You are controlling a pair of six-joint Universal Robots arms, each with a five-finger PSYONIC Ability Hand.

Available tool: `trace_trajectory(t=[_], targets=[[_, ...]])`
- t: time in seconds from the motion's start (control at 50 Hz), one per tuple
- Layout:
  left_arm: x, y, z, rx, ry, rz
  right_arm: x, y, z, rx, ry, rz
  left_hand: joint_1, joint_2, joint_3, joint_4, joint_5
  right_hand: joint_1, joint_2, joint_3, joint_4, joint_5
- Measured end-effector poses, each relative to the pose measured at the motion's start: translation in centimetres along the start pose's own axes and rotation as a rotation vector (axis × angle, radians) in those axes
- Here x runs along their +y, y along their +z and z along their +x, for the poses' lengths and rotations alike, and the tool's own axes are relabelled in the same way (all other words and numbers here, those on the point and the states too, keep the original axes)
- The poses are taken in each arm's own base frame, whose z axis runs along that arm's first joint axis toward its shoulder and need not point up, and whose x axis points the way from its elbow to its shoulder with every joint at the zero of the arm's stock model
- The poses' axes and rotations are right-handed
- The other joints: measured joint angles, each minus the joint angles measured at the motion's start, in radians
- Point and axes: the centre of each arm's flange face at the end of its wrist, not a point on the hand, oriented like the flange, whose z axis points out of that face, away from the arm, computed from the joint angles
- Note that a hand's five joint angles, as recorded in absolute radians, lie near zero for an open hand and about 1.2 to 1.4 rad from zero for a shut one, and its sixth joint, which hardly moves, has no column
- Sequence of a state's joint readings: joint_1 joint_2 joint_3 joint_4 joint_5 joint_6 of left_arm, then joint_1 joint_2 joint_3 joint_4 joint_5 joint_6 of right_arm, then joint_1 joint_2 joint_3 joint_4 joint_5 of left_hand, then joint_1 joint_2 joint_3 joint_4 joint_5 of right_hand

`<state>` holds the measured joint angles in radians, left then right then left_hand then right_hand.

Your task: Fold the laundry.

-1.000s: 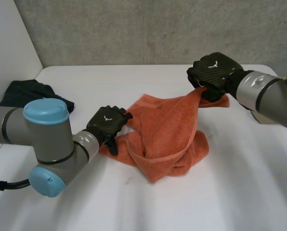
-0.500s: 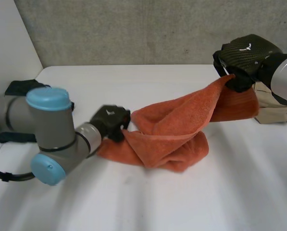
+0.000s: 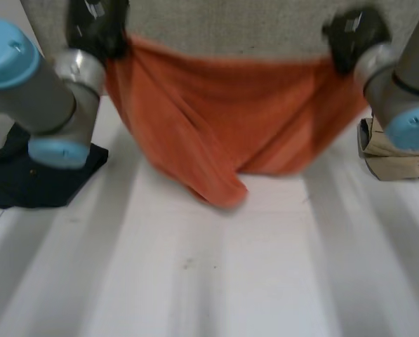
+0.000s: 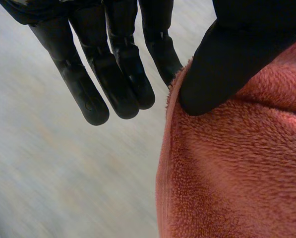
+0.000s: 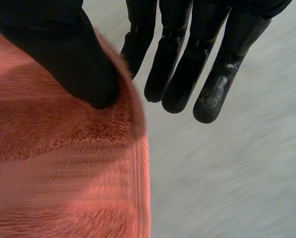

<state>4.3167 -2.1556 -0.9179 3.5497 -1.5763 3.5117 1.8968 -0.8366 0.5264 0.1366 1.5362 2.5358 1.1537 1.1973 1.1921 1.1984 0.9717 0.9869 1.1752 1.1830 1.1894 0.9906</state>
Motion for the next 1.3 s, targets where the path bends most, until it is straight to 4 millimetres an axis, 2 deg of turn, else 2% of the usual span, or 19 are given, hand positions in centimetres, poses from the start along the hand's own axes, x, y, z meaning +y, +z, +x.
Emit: trace_trajectory(t=[0.08,0.14,0.24,0.38,0.42,0.46,0.48,0.5,0.52,0.54,0.58,0.68,0.76,0.82,0.86,0.88,0.92,1.08,1.3], targets=[[-4.1,2.2,-1.7,-0.122,-0.004,0.212,-4.8,1.1,2.5,0.163,0.025,0.22,0.0,0.0,0.0,0.0,0.0,0.0,0.0,0.0,0.0,0.0],[-5.8,2.2,-2.1,-0.155,-0.015,0.282,-7.1,0.6,3.1,0.195,0.036,0.297,0.0,0.0,0.0,0.0,0.0,0.005,0.0,0.0,0.0,0.0],[-5.2,0.5,-1.8,-0.138,-0.018,0.238,-7.1,-0.7,2.1,0.147,0.042,0.275,0.0,0.0,0.0,0.001,0.0,0.005,0.0,0.0,0.0,0.007],[-0.1,-5.1,0.0,-0.044,-0.004,-0.005,-3.1,-3.7,-1.6,-0.036,0.033,0.122,0.0,0.001,0.002,0.004,0.0,0.005,0.0,0.0,0.0,0.009],[2.2,-7.8,0.9,0.002,0.004,-0.119,-0.8,-5.7,-3.5,-0.136,0.022,0.034,0.0,0.001,0.002,0.004,0.0,0.005,0.0,0.0,0.0,0.009],[3.8,-9.9,1.5,0.038,0.01,-0.201,0.6,-7.1,-4.7,-0.2,0.011,-0.03,0.0,0.002,0.003,0.004,0.0,0.005,0.0,0.0,0.0,0.009],[3.8,-9.9,1.5,0.038,0.01,-0.201,0.6,-7.1,-4.7,-0.2,0.011,-0.03,0.0,0.002,0.003,0.004,0.0,0.005,0.0,0.0,0.0,0.009],[5.1,-11.8,2.1,0.073,0.015,-0.276,2.2,-8.4,-5.8,-0.266,-0.003,-0.105,0.0,0.002,0.003,0.004,0.0,0.005,0.0,0.0,0.0,0.009],[5.4,-12.4,2.3,0.084,0.017,-0.3,2.4,-8.6,-5.9,-0.273,-0.005,-0.113,0.0,0.002,0.003,0.004,0.0,0.005,0.0,0.0,0.0,0.009],[6.4,-13.9,2.8,0.115,0.022,-0.363,4.0,-10.2,-7.0,-0.345,-0.023,-0.197,0.0,0.003,0.003,0.004,0.0,0.005,0.0,0.0,0.0,0.009],[7.5,-16.1,3.4,0.161,0.03,-0.451,5.7,-12.0,-8.1,-0.422,-0.038,-0.287,0.0,0.003,0.003,0.004,0.0,0.005,0.0,0.0,0.0,0.009],[8.8,-19.4,4.4,0.245,0.048,-0.602,9.0,-14.2,-9.2,-0.524,-0.031,-0.419,0.0,0.003,0.003,0.004,0.0,0.005,0.0,0.0,0.0,0.009],[9.0,-20.1,4.6,0.27,0.05,-0.648,10.7,-14.0,-9.0,-0.51,0.045,-0.455,0.0,0.003,0.003,0.004,0.0,0.0,-0.004,-0.006,-0.009,0.006],[8.9,-20.0,4.6,0.271,0.049,-0.65,11.4,-13.7,-8.7,-0.48,0.11,-0.468,0.0,0.003,0.003,0.004,0.0,-0.155,-0.205,-0.196,-0.201,-0.17],[8.7,-19.8,4.5,0.267,0.047,-0.644,12.0,-13.2,-8.1,-0.437,0.197,-0.486,0.0,0.003,0.003,0.004,0.0,-0.155,-0.205,-0.196,-0.201,-0.17],[8.6,-19.7,4.5,0.265,0.047,-0.64,12.5,-13.0,-7.6,-0.401,0.268,-0.501,0.0,0.003,0.003,0.004,0.0,-0.448,-0.564,-0.564,-0.569,-0.536],[8.5,-19.5,4.4,0.26,0.045,-0.632,13.2,-12.8,-7.0,-0.358,0.355,-0.525,0.0,0.003,0.003,0.004,0.0,-0.515,-0.643,-0.651,-0.65,-0.623],[8.6,-19.2,4.3,0.251,0.041,-0.626,16.0,-13.8,-5.6,-0.248,0.559,-0.619,0.0,0.003,0.003,0.004,0.0,-0.54,-0.672,-0.684,-0.694,-0.681],[9.0,-18.9,3.9,0.237,0.042,-0.632,17.6,-14.6,-5.9,-0.254,0.605,-0.646,0.0,0.003,0.003,0.004,0.0,-0.536,-0.655,-0.664,-0.674,-0.649]])
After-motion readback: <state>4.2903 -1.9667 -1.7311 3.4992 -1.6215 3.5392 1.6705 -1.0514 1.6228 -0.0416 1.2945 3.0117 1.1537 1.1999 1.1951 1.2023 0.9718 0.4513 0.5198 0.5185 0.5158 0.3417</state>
